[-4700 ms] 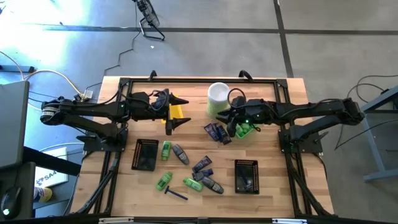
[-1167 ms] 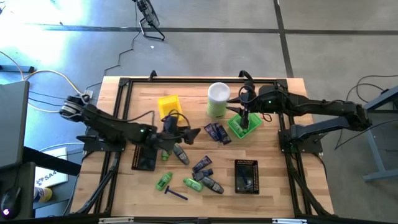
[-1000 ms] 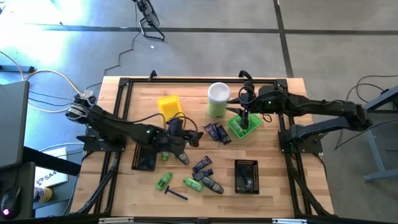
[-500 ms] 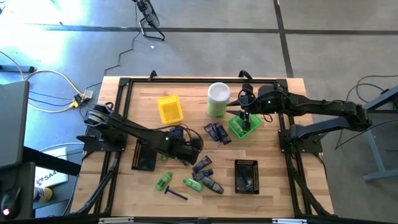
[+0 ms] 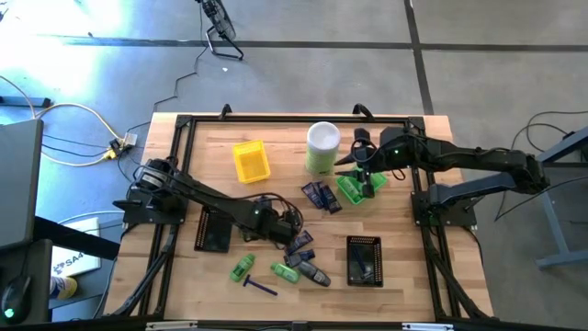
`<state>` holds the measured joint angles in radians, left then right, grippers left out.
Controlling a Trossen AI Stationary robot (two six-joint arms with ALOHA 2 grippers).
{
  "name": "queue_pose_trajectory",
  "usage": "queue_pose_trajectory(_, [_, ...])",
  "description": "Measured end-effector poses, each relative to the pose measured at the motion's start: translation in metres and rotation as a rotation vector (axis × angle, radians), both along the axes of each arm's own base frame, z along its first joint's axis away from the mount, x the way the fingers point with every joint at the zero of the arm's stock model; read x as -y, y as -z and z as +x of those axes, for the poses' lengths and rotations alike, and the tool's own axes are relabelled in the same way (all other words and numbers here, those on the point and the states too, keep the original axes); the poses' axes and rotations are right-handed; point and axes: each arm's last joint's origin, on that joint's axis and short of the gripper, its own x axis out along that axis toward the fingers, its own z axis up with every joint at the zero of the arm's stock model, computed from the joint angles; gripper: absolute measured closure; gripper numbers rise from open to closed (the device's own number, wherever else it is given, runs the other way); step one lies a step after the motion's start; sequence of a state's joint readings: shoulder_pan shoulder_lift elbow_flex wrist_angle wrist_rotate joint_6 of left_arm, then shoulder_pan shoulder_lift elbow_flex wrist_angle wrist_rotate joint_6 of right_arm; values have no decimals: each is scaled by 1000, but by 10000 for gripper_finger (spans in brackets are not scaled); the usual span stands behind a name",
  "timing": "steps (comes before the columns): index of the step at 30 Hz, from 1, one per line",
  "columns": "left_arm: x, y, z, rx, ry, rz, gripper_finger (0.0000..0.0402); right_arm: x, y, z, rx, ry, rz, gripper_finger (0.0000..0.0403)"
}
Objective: Pick & Place Travel size toiletries
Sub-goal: Put the top deodorant into the yellow bin
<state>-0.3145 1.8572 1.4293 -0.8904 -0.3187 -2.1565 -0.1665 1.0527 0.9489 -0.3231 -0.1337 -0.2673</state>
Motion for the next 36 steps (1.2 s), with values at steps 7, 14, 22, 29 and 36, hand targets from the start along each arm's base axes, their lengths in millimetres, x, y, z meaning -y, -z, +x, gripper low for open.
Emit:
queue_pose_trajectory(7, [-1, -2, -9, -85, -18, -58, 41, 0, 1, -1, -16, -11, -19, 298])
queue_pose_trajectory(14, [-2, 0, -17, -165, -50, -85, 41, 0, 1, 0, -12, -14, -26, 298])
queue_pose_trajectory(22, [-2, 0, -16, -160, -52, -74, 41, 0, 1, 0, -12, -19, -39, 298])
queue_pose_trajectory(29, [-3, 8, -10, -134, -58, -6, 41, 0, 1, 0, -15, -19, -38, 298])
queue_pose_trajectory(36, [0, 20, -6, -162, -51, -31, 41, 0, 2, -1, -18, -19, -38, 298])
